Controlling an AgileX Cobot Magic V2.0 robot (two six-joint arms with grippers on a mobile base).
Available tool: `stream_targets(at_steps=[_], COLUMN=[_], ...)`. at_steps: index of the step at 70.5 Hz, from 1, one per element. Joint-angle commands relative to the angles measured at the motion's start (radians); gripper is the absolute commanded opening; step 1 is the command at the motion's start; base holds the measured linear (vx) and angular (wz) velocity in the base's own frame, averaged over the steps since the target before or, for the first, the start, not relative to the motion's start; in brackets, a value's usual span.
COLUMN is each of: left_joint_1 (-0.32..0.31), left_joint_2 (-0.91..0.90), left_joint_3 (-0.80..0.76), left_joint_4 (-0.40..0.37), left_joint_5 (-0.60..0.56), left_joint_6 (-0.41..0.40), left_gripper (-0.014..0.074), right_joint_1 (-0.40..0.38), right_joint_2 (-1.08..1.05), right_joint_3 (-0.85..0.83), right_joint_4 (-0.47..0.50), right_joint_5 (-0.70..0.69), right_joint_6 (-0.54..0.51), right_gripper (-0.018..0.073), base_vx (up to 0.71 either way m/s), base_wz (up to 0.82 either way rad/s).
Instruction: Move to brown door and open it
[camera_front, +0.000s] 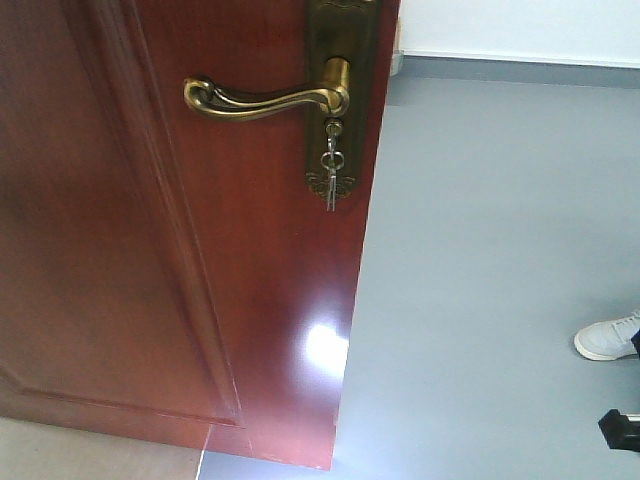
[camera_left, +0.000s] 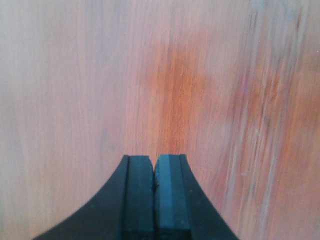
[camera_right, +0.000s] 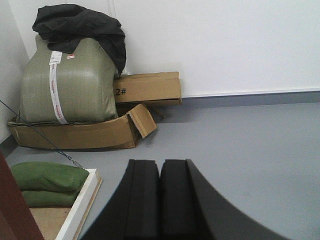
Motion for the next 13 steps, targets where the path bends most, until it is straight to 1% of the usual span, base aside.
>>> stream_targets(at_steps=[1,13], left_joint_1=[-0.005,-0.005], left_joint_2=[-0.025,-0.025], left_joint_3=[0.025,0.025], left_joint_4=[0.007,0.007], left_joint_5=[-0.075,-0.075], left_joint_6=[-0.004,-0.004], left_gripper=[0.0011,0.0011], right_joint_1=[0.001,0.001], right_joint_2=[-0.009,-0.009], right_joint_3=[0.002,0.002], right_joint_4=[-0.005,-0.005], right_joint_5=[-0.079,-0.079], right_joint_6=[-0.009,-0.009], right_gripper=[0.0000,0.0000], base_vx=[0.00,0.00], base_wz=[0.00,0.00])
